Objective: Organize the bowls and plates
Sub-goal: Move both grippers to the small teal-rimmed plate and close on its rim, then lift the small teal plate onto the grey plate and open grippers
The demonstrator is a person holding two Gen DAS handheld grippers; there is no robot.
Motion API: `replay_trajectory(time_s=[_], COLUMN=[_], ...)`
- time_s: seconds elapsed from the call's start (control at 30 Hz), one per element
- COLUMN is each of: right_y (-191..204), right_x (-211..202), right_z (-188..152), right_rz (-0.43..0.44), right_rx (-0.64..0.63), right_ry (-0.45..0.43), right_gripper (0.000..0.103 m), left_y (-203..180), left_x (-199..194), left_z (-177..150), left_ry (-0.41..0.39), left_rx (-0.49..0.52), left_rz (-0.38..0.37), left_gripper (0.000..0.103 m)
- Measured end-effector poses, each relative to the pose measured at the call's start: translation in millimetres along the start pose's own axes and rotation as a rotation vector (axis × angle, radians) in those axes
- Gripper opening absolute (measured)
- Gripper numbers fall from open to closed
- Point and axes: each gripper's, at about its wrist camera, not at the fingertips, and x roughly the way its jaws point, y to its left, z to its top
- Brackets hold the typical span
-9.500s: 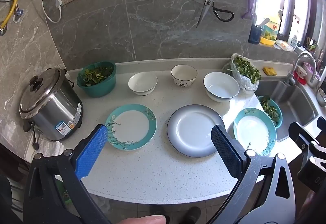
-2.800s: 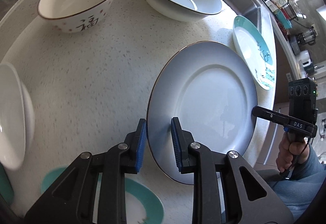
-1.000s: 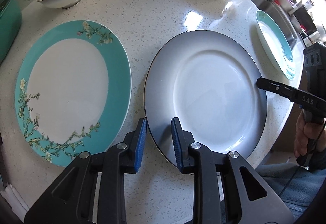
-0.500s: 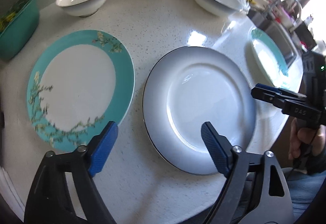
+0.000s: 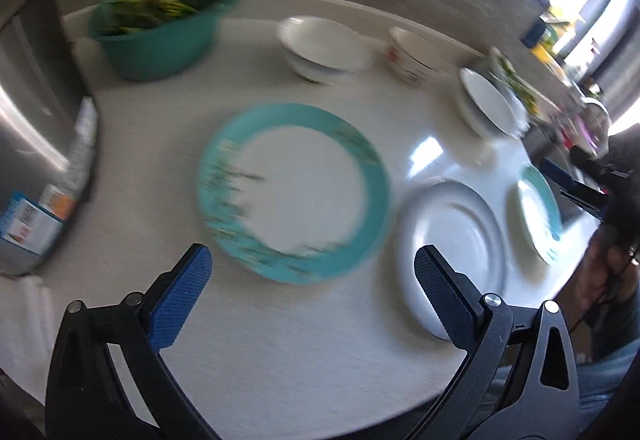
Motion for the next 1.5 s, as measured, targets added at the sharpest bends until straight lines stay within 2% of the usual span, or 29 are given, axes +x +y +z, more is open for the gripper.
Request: replay_trajectory(time_s=[0.07,0.13,0.23,0.27,0.33,0.47,0.57,0.67,0.73,0.8,0.97,1.0,1.03,1.1,1.23,1.43,1.5], right_y=[4,8,12,12,11,-2,-11,-16,-21,-23,-18,-18,-18,-19,-18,-19,-22], right_x=[23,56,101,115,134,157,174,183,188,192,204,206,209,211,212,217,216], right_z=[8,16,16,16,15,13,12,12,10,8,5,4,3,0,0,-1,-1], right_rz=[0.061,0.069,0.081,0.091,0.075,0.043,0.041,0.023,0.013,0.015,0.03,0.033,0.034,0.033,0.019,-0.017,-0.026], right_rx=[0.036,0.053,0.053,0.055,0.058,0.081,0.108,0.113,0.121,0.126,0.117,0.117,0.117,0.121,0.114,0.1,0.105], right_ry=[0.03,0.082,0.173,0.205,0.242,0.302,0.348,0.376,0.397,0.413,0.449,0.459,0.465,0.48,0.484,0.507,0.508], right_gripper=[0.081,0.081,0.072,0.066,0.062,0.059,0.056,0.056,0.056,0.056,0.053,0.052,0.051,0.045,0.041,0.027,0.015], left_y=[20,35,49,52,61,77,86,94,95,93,92,91,91,88,91,98,99], left_x=[4,16,36,47,60,73,81,90,92,97,101,101,101,105,106,104,104], left_z=[7,17,22,24,25,33,34,34,33,32,32,33,33,34,33,31,32], left_ry=[-0.008,0.004,0.072,0.107,0.135,0.158,0.183,0.205,0.214,0.231,0.239,0.239,0.238,0.237,0.232,0.234,0.229], left_rx=[-0.026,-0.047,-0.054,-0.053,-0.057,-0.093,-0.112,-0.134,-0.137,-0.135,-0.145,-0.151,-0.157,-0.166,-0.172,-0.18,-0.181], left_rz=[0.009,-0.003,-0.007,-0.002,0.013,-0.029,-0.05,-0.066,-0.06,-0.058,-0.046,-0.049,-0.059,-0.062,-0.056,-0.053,-0.043], left_gripper=[0.103,0.103,0.103,0.101,0.1,0.1,0.091,0.078,0.059,0.051,0.048,0.045,0.036,0.032,0.025,0.021,0.018])
